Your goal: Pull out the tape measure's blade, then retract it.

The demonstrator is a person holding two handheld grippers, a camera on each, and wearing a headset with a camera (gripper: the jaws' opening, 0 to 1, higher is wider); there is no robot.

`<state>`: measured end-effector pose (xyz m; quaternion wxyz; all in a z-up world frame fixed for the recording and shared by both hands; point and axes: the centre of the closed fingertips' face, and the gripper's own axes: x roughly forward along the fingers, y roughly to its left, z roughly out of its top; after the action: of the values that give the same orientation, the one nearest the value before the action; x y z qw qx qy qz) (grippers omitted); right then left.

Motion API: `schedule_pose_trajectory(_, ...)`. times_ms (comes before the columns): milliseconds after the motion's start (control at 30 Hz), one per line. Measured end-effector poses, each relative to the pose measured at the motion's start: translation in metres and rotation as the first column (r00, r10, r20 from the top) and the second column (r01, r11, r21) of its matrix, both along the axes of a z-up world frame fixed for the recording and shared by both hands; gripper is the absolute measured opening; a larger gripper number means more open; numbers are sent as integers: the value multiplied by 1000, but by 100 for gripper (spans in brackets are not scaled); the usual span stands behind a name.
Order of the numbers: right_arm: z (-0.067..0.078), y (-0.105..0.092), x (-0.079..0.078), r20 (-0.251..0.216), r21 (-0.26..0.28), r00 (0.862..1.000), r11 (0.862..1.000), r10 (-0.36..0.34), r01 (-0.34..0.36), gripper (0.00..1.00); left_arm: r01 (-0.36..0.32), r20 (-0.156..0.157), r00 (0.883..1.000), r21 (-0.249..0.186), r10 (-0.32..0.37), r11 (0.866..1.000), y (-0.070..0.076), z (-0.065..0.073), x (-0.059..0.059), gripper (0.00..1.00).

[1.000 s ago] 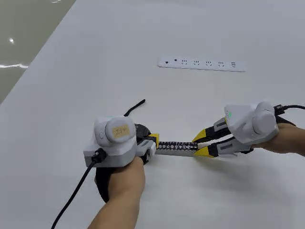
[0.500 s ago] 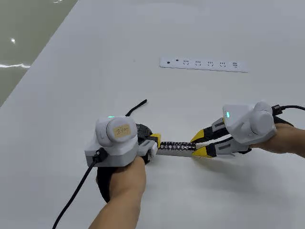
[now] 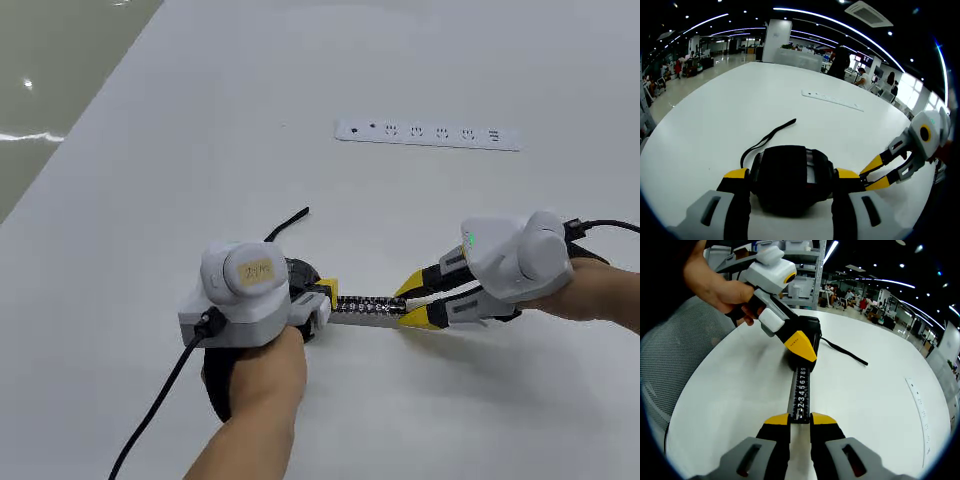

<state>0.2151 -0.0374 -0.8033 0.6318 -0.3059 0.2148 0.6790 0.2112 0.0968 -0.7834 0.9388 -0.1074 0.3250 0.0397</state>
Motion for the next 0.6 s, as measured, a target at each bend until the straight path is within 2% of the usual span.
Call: schedule_pose_trajectory(600, 0, 6, -1, 1, 5, 1000, 1000, 2, -2, 14, -2, -1, 1000, -8, 2, 1000, 0, 0, 1, 62)
